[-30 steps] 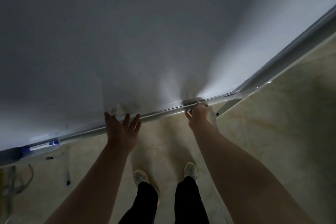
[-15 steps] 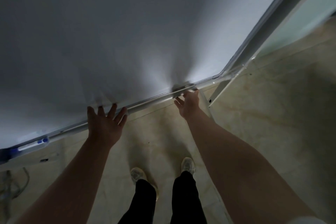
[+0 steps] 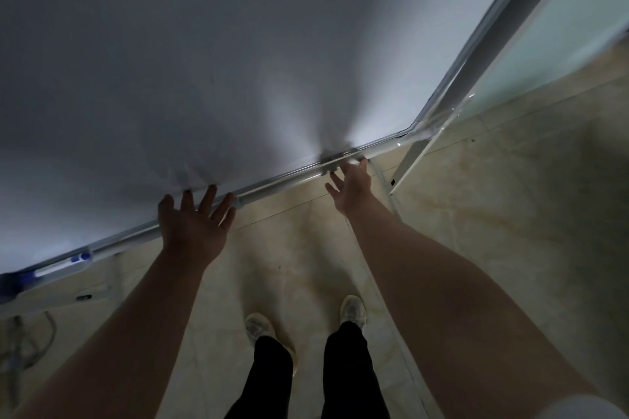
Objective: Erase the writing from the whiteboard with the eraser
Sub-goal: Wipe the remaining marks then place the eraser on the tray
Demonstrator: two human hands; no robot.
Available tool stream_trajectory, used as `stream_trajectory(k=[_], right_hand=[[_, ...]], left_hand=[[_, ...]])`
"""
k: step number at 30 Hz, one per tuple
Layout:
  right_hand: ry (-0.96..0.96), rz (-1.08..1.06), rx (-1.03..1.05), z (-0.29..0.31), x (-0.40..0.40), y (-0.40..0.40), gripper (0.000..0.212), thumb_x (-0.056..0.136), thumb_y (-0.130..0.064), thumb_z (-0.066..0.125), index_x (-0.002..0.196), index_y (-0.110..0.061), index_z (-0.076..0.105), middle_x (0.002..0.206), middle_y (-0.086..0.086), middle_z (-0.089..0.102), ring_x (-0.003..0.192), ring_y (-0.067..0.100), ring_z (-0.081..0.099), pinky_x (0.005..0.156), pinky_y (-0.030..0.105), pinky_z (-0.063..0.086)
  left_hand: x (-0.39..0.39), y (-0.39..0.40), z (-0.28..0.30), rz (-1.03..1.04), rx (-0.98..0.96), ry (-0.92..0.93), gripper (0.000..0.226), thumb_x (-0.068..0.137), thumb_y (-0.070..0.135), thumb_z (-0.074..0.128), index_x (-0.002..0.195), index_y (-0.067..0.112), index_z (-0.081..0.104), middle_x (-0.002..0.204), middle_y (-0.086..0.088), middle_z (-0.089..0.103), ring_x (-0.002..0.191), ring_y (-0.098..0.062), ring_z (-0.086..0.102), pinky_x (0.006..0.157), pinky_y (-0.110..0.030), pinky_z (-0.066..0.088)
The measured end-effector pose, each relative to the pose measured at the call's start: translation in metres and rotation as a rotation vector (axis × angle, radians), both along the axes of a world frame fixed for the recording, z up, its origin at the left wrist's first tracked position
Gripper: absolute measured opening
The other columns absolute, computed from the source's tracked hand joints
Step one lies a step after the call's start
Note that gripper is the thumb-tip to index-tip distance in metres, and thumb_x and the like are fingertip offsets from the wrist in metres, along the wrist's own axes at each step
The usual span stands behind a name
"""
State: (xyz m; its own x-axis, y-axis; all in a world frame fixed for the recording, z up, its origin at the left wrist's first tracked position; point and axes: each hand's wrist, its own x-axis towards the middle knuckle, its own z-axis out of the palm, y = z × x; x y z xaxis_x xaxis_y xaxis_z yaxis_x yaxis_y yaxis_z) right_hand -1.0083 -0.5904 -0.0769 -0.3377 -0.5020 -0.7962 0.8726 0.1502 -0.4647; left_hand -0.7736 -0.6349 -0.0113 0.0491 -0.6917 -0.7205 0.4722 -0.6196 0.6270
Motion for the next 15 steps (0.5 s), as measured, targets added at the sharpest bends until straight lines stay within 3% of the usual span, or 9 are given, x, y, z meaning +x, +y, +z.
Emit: stream_trajectory(k=[7, 10, 15], right_hand=[[0.033, 0.016, 0.031, 0.006, 0.021, 0.003, 0.048, 0.101, -0.016, 0.03, 0.145, -0.033, 0.035, 0.122, -0.001, 0.051, 0.125, 0.026, 0.048, 0.104, 0.044, 0.037], [0.026, 0.059, 0.037, 0.008, 0.048, 0.002, 0.044, 0.102, -0.02, 0.035, 0.145, -0.029, 0.037, 0.125, -0.002, 0.054, 0.13, 0.027, 0.046, 0.105, 0.044, 0.037], [-0.012, 0.221, 0.063, 0.016, 0.121, -0.009, 0.028, 0.098, -0.025, 0.047, 0.125, -0.02, 0.055, 0.139, 0.001, 0.051, 0.123, 0.026, 0.05, 0.093, 0.04, 0.041]], left_hand=[[0.01, 0.007, 0.002, 0.014, 0.023, 0.046, 0.051, 0.095, 0.048, 0.027, 0.143, 0.035, 0.039, 0.131, -0.007, 0.059, 0.116, -0.033, 0.058, 0.107, -0.043, 0.034], [0.024, 0.014, 0.002, 0.056, 0.059, 0.094, 0.053, 0.094, 0.048, 0.031, 0.141, 0.027, 0.043, 0.13, -0.01, 0.059, 0.115, -0.033, 0.058, 0.106, -0.043, 0.035], [0.072, 0.024, 0.001, 0.201, 0.132, 0.129, 0.057, 0.095, 0.051, 0.031, 0.138, 0.017, 0.044, 0.13, -0.013, 0.058, 0.117, -0.034, 0.057, 0.107, -0.043, 0.035]])
